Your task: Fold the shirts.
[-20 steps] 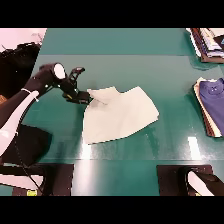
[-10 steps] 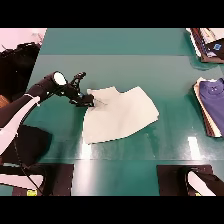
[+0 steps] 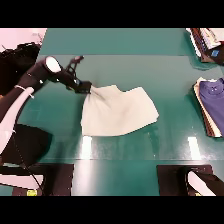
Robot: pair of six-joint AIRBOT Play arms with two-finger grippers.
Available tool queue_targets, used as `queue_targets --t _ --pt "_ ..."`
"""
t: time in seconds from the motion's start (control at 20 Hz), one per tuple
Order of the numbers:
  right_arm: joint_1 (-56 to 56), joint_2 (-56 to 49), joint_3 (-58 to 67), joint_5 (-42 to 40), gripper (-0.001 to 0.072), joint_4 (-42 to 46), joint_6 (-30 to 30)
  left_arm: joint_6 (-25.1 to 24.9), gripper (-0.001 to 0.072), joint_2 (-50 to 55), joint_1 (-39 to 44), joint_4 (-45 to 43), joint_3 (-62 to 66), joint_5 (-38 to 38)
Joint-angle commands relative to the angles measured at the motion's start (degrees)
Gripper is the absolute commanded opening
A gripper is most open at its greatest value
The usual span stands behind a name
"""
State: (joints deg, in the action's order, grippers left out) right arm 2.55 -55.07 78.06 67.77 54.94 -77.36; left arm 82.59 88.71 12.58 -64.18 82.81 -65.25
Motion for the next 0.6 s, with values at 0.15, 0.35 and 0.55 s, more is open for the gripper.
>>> queue_targets --t 0.15,0.35,0.55 --pt "-1.7 -8.8 -14.0 5.0 0.0503 -0.5 0.9 -0.1 0.0024 -0.1 -3.2 -3.1 18.2 -6.3" --pt "-8.9 -22.9 -14.4 -2.6 0.0502 -3.0 4.2 0.0 0.0024 0.0 -3.2 -2.7 18.5 -8.2" --pt "-15.4 -38.0 -4.0 -3.7 0.0502 -3.1 4.6 0.0 0.0024 0.2 -3.2 -2.8 18.4 -9.4"
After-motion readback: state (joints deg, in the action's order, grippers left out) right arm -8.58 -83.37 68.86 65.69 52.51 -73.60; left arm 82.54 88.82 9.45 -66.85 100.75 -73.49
